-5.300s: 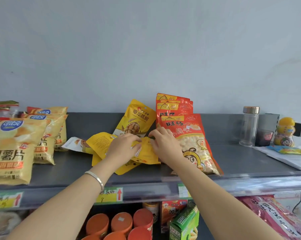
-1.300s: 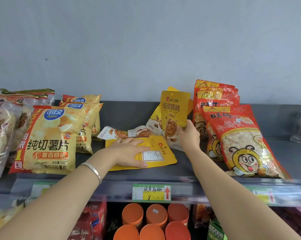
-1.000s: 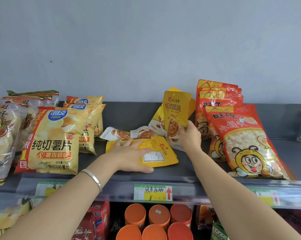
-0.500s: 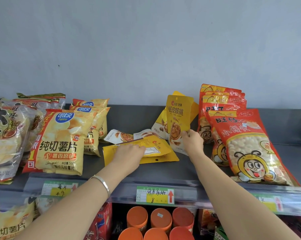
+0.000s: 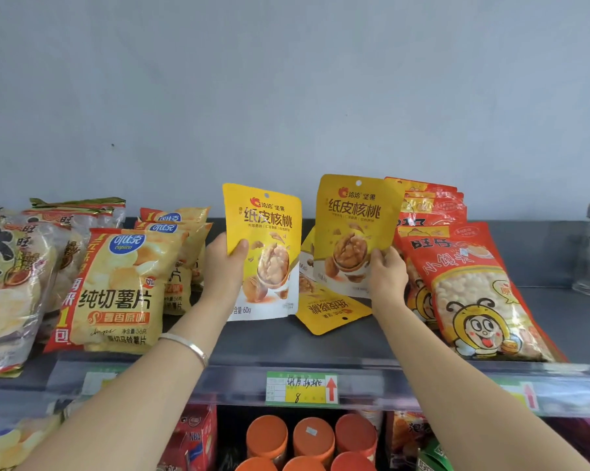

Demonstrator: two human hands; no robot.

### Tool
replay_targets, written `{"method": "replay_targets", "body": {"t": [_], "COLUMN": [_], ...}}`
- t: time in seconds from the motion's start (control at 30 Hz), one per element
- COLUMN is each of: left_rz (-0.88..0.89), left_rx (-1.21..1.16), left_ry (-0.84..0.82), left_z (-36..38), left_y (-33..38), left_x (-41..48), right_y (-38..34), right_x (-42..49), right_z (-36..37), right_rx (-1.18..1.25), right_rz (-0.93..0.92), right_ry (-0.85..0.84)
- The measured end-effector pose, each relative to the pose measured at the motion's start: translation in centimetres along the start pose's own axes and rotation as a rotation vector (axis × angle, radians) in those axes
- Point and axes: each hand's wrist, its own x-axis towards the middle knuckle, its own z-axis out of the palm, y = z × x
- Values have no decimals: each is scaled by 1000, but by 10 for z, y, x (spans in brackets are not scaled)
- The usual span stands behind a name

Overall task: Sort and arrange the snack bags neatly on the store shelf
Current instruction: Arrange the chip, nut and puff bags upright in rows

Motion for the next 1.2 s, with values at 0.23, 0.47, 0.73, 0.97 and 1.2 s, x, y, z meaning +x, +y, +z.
{"method": "replay_targets", "body": {"t": [0.23, 0.47, 0.73, 0.97, 1.2], "left_rz": [-110, -231, -332, -11, 38], "left_rx": [4, -189, -458, -177, 31], "left_ry": [5, 19, 81, 159, 128], "left_z": [-5, -23, -29, -25, -26], "left_y": [-28, -37, -31, -28, -49], "left_x": [2, 1, -13, -32, -26], "right_y": [-7, -13, -11, -14, -8], "right_x": [-11, -57, -68, -67, -70], "right_z": [-3, 37, 47, 52, 62], "right_rx": [117, 163, 269, 251, 186], "right_rz": [54, 75, 197, 238, 243], "right_ry": [-58, -469, -729, -820, -777]}}
